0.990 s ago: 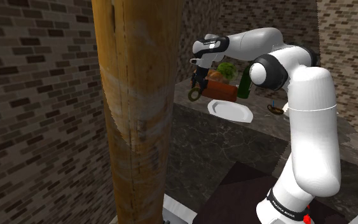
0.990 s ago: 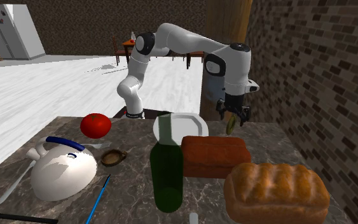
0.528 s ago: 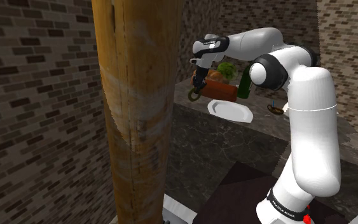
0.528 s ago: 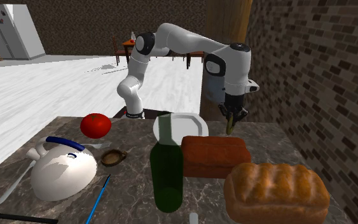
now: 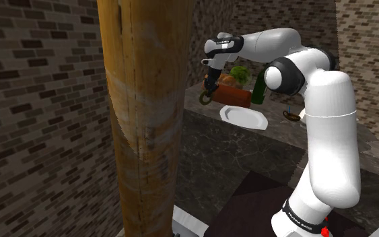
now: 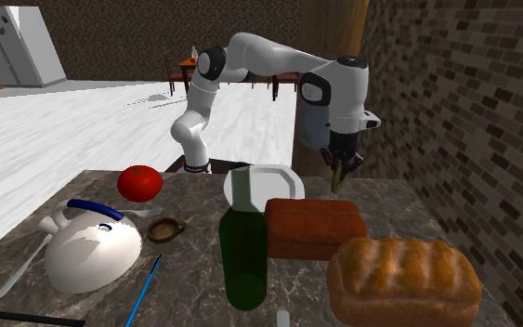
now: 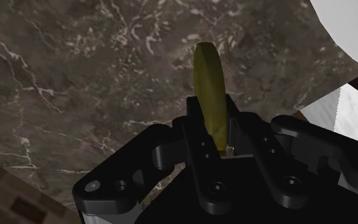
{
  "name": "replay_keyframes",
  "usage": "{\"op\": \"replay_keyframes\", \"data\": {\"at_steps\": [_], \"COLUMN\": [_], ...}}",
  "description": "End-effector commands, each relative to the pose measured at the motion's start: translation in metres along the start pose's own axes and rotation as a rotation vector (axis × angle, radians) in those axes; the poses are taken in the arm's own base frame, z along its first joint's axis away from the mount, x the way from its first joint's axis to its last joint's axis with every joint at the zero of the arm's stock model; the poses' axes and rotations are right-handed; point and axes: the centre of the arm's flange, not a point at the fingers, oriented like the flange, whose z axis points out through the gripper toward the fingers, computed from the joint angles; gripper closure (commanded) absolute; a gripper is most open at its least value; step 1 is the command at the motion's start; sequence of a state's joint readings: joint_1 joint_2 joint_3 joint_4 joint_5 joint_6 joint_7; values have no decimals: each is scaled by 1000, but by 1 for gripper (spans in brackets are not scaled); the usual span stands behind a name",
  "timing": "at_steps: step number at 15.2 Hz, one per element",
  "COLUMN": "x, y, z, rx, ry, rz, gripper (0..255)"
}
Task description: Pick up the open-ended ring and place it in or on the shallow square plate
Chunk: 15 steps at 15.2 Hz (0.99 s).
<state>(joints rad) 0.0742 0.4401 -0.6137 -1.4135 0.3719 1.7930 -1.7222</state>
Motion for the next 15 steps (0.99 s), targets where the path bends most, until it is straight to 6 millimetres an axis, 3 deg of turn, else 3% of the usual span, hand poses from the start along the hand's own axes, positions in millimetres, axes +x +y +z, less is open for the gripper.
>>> {"op": "replay_keyframes", "data": {"at_steps": [1,13,15], "x": [1,8,-6], "y": [0,2,-20], "z": [-10,-73,-78], "rx": [0,0,0], "ry": [0,0,0], "rz": [0,0,0], "gripper": [255,255,255]}}
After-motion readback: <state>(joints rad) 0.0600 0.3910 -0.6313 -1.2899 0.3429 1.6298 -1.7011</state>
